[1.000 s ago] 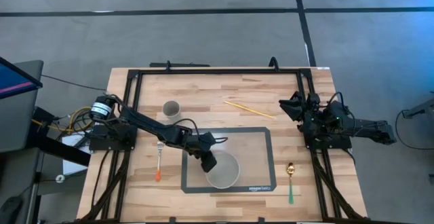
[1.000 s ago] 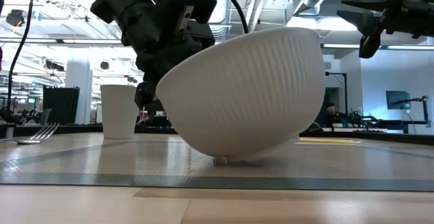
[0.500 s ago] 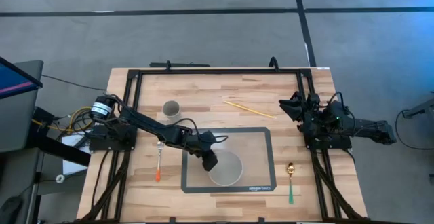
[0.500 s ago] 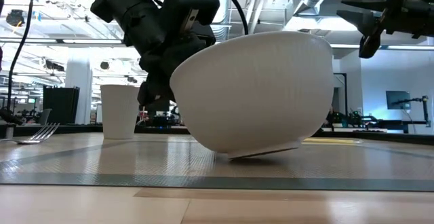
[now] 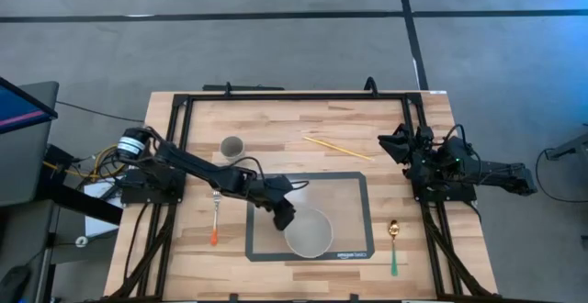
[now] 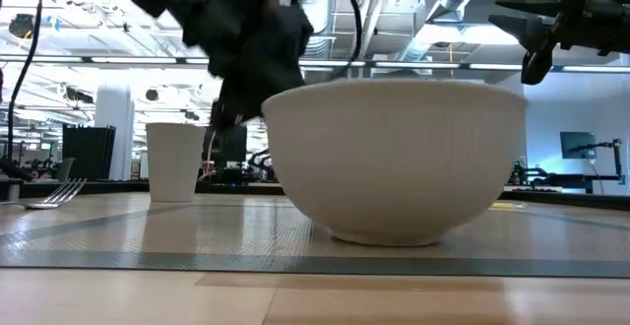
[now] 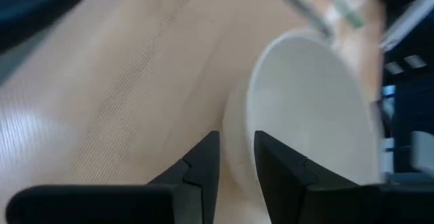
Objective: Pick & Place Utensil
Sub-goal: Put the bowl on the bottom middle of the silicone mat, then put the spoon into the bowl on the silicone mat, then put the fork into the bowl on the silicone mat
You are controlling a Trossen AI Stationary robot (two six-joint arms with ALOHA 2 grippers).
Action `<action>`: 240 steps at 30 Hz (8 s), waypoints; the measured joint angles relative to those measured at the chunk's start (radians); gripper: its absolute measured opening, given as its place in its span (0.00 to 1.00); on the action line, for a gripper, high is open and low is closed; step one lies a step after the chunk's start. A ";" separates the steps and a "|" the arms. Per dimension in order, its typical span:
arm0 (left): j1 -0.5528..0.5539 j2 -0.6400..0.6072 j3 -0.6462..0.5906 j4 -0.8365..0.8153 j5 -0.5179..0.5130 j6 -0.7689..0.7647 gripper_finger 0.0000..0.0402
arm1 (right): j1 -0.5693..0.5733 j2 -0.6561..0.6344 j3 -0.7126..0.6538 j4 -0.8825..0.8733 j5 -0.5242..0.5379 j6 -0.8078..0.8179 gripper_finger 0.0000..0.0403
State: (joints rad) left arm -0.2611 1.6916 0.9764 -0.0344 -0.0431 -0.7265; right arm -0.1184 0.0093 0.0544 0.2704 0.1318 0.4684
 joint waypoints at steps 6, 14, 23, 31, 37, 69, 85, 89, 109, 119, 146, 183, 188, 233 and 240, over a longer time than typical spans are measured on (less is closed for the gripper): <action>0.000 -0.148 -0.001 -0.002 -0.017 0.098 0.23 | 0.000 0.000 0.000 0.000 0.000 0.000 0.27; -0.001 -0.349 -0.001 -0.067 -0.017 0.192 0.23 | 0.000 0.000 0.000 -0.004 0.000 0.000 0.27; -0.001 -0.500 -0.004 -0.188 -0.017 0.288 0.23 | 0.000 0.000 0.000 -0.007 0.000 0.001 0.27; -0.001 -0.599 -0.145 -0.185 -0.017 0.379 0.23 | 0.034 0.066 -0.001 0.118 -0.003 0.019 0.27; -0.001 -0.651 -0.277 -0.092 -0.089 0.379 0.23 | 0.142 0.246 -0.001 0.373 -0.003 -0.056 0.27; -0.001 -0.671 -0.405 0.140 -0.136 0.390 0.23 | 0.819 1.279 0.785 -0.665 0.235 0.962 0.27; -0.001 -0.670 -0.405 0.153 -0.136 0.390 0.23 | 1.048 1.559 0.783 -0.959 -0.205 1.778 0.27; -0.001 -0.670 -0.405 0.154 -0.136 0.390 0.23 | 1.047 1.607 0.785 -0.972 -0.209 1.786 0.27; -0.001 -0.670 -0.405 0.177 -0.136 0.389 0.23 | 0.926 1.625 0.793 -1.007 -0.177 1.453 0.04; -0.001 -0.670 -0.405 0.178 -0.136 0.389 0.23 | 0.777 1.620 1.044 -1.221 -0.179 1.155 0.01; -0.007 -0.666 -0.405 0.200 -0.103 0.356 0.23 | 0.512 1.669 1.161 -0.804 -0.348 0.785 0.00; -0.129 0.130 -0.308 0.808 0.010 0.274 0.01 | 0.411 1.797 1.170 -0.721 -0.605 0.835 0.01; -0.114 0.134 -0.307 0.805 0.011 0.273 0.01 | 0.419 1.796 1.170 -0.725 -0.606 0.834 0.01; -0.083 -0.025 -0.303 0.798 0.011 0.287 0.01 | 0.299 1.639 1.170 -0.838 -0.381 0.276 0.16; -0.068 -0.299 -0.302 0.357 -0.166 0.301 0.01 | 0.301 1.545 1.170 -0.891 0.005 0.034 0.16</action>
State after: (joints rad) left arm -0.3290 1.3925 0.6743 0.3222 -0.2090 -0.4256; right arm 0.1825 1.5547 1.2240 -0.6201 0.1368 0.5022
